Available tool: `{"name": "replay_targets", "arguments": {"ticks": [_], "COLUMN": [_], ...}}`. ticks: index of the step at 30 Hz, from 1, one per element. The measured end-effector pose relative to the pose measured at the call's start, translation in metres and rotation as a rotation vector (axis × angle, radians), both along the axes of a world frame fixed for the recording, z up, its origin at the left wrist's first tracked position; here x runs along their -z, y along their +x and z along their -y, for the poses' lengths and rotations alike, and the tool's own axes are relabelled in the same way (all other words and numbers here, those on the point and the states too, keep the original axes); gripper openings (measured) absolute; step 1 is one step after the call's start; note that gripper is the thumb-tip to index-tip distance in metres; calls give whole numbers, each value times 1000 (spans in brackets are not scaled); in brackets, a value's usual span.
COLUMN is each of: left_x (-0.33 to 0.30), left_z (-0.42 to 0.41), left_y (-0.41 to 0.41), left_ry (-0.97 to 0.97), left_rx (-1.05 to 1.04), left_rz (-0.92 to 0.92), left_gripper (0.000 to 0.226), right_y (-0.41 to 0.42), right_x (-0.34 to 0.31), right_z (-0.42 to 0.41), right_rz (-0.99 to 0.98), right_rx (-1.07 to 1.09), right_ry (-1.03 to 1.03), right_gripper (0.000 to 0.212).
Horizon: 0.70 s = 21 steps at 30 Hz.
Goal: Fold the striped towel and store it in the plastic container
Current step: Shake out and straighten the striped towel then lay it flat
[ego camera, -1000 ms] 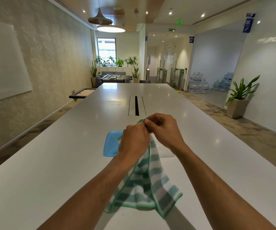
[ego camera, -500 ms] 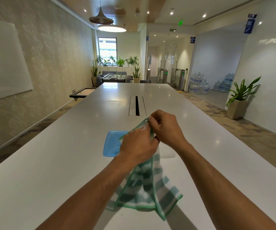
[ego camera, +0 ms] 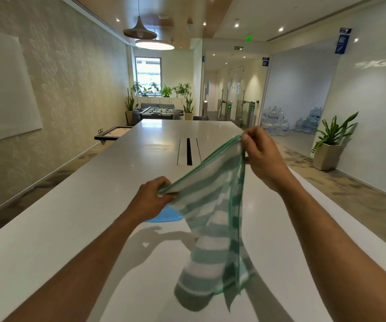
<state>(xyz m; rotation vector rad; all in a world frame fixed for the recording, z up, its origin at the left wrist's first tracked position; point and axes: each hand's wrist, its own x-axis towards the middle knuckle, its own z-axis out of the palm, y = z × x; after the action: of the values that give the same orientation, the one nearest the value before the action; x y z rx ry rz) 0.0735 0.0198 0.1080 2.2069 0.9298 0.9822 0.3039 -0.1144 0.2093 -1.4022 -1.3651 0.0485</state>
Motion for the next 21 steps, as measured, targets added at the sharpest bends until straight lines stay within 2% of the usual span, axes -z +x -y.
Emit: {"name": "replay_targets", "arguments": {"ticks": [2,5,7,9,11,13,18,21], "left_x": [-8,-32,-50,-65,-76,-84,-94,-95], "left_z": [-4,-3,-1,2,9,20,40,46], "left_y": [-7,-12,-15,-20,-21,-21,-23,-23], "left_ry": [-113,-275,-243,-52,171,295,242,255], "left_rx": [61,118,158,215,279,335,417,433], "left_rz": [100,388,464,314,73,-54,-15,-53], "left_gripper": [18,22,30,37,31,26,41,34], "right_y": [10,22,28,28,27,26,27,26], "right_x": [1,3,4,4,3,0,-4,-2], "right_z": [2,6,6,5,4,3,2,2], "right_rz": [-100,-292,-380,-426,-433,-416,-398,-408], "right_rx": [-3,2,24,48,104,189,303,331], "right_ry": [-2,-3,6,33,76,114,136,159], "right_gripper": [14,16,16,17,21,22,21,19]}}
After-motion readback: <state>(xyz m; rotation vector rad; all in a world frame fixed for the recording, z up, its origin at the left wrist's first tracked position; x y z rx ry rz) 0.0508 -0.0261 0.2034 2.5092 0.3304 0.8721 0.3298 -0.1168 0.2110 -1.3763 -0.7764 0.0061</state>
